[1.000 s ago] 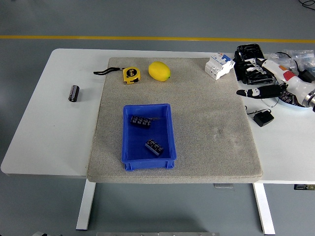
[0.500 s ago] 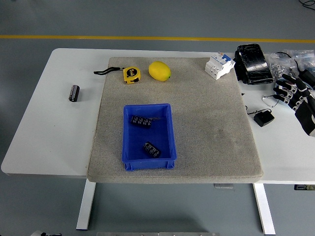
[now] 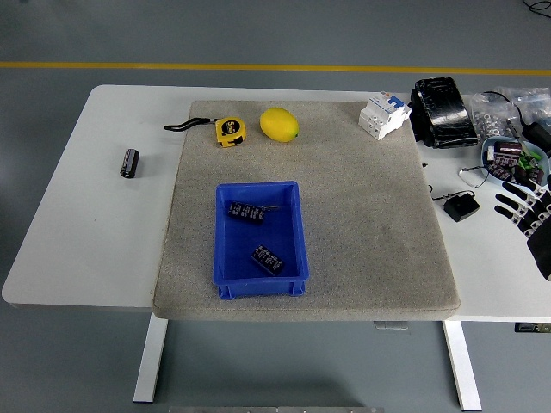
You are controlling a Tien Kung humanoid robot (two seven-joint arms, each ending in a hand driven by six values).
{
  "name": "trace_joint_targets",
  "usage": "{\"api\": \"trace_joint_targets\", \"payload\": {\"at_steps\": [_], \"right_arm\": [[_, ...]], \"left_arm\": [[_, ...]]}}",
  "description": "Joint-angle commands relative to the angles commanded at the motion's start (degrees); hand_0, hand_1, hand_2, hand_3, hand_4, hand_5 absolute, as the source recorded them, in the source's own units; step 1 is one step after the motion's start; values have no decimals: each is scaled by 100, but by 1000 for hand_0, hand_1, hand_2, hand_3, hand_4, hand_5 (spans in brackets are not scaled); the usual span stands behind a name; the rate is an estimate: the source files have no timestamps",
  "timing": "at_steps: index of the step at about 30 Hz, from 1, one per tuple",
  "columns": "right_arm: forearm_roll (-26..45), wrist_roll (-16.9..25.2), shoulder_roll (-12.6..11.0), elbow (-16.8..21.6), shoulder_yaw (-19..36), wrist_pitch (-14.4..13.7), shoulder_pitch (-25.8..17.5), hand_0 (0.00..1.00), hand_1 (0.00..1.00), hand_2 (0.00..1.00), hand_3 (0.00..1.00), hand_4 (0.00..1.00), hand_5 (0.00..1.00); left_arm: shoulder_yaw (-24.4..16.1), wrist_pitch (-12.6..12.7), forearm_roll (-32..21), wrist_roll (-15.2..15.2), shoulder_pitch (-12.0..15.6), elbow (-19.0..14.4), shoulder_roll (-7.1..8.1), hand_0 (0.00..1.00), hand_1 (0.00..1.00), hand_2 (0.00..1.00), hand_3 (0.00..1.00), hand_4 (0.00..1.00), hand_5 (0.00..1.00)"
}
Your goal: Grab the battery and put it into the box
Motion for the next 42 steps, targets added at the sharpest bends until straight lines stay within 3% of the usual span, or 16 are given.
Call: {"api": "trace_joint_targets", "payload": {"at_steps": [17,23,42], "right_arm": [[-69,-40,47,111,125,-168,89,850,814,852,876,998,976],[-17,131,55,109,156,-308,136,842,804,840,864,998,972],[-45,134,152,53,128,-355,265,839,803,839,853,998,966]], "left_arm": [[16,71,-169,-119,-89,51,-15,784,727,739,562,610,495],[-17,75,-182,-153,-129,51,-8,782,729,736,562,613,499],[-21,62,-168,-166,-222,51,11,781,727,736,562,615,502]]}}
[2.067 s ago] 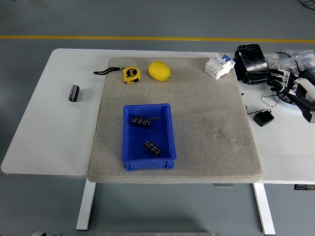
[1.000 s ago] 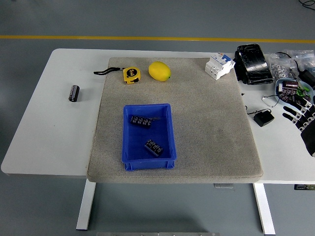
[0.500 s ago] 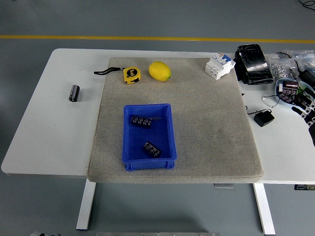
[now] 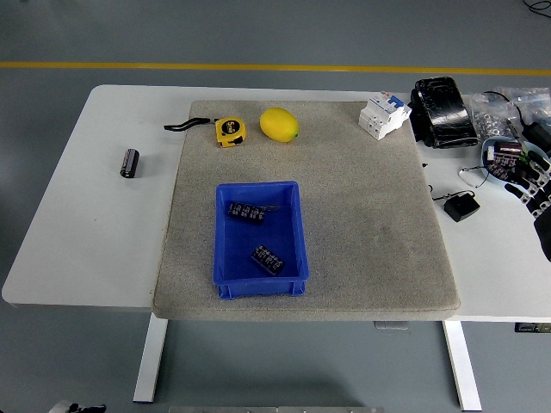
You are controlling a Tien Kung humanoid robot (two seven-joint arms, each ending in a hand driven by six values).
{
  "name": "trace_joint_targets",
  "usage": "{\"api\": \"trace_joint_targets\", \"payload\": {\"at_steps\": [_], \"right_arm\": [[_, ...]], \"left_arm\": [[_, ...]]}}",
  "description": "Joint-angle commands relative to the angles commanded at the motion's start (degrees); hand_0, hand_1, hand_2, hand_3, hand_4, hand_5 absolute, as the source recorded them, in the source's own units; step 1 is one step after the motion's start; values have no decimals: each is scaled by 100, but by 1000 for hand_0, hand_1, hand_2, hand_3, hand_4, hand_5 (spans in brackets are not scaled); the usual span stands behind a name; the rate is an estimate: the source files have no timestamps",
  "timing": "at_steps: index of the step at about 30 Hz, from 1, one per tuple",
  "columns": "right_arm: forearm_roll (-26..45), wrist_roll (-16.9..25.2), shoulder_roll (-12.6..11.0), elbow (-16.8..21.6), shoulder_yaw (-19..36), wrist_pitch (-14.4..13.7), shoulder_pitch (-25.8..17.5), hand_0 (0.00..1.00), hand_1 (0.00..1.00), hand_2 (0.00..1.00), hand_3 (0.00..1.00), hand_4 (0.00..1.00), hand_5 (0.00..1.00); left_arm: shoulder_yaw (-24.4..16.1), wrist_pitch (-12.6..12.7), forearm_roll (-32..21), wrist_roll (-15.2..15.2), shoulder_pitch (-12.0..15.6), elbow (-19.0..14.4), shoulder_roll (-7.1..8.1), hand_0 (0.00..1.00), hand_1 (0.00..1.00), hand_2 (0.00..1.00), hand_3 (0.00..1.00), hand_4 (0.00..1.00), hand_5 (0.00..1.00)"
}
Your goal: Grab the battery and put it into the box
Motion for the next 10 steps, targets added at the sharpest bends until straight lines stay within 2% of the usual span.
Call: {"api": "trace_joint_targets", "payload": {"at_steps": [10], "right_arm": [[-62,-20,-5,11,-15,-7,-8,838,801,837,850,998,952]], "left_arm": [[30,0,-27,-31,-17,0,-10,781,727,735,563,618,505]]}}
